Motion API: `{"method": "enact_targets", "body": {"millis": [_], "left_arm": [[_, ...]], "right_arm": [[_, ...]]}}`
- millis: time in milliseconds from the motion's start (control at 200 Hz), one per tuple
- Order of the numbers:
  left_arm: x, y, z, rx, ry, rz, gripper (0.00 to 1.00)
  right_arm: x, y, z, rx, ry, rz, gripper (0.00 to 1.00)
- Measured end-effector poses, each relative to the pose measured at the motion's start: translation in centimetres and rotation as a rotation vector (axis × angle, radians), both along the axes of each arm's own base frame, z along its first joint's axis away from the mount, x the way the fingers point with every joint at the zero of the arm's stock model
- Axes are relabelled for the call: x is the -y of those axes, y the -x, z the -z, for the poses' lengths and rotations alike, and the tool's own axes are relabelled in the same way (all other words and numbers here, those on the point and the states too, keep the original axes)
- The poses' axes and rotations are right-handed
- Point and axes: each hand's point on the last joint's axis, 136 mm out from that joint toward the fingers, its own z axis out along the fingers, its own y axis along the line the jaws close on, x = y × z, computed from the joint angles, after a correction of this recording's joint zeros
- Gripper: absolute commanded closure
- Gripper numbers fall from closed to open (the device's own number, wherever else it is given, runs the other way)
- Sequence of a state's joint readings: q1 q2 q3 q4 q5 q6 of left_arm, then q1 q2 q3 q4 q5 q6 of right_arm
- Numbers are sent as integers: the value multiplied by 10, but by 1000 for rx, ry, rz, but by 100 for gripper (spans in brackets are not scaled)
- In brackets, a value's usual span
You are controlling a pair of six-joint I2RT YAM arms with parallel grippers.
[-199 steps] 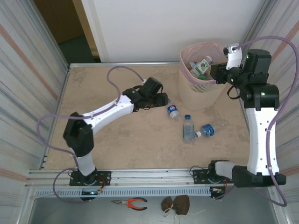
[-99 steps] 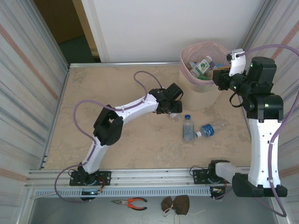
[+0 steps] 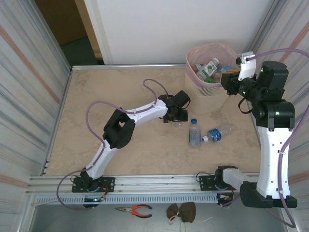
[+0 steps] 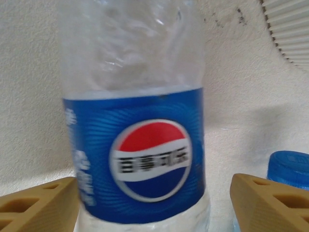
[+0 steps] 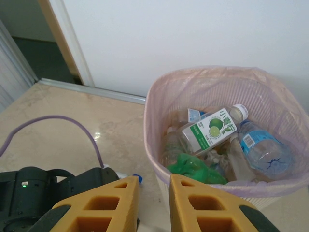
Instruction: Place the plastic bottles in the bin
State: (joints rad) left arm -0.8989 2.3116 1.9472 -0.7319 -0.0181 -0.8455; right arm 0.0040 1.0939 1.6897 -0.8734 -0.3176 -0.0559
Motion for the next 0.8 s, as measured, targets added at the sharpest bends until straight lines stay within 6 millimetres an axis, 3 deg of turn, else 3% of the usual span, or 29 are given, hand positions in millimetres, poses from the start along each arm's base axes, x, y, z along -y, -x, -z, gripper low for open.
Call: {"method": "enact_targets", "body": {"millis": [240,516,656,802], "left_arm": [[-7,10,15,-29,-31,6,27],[-12,12,19,-26,-46,5,36],[-17,11,15,-5,-58,6,39],[-24,9,-3,44,-61,17,40]], "right_arm": [[0,-2,8,-26,-19,7,78],[0,-4,17,-48,-24,8,78],[-1,-5,19,-53,-26,7,78],[-4,-4,19,-54,-37,3,76]]}}
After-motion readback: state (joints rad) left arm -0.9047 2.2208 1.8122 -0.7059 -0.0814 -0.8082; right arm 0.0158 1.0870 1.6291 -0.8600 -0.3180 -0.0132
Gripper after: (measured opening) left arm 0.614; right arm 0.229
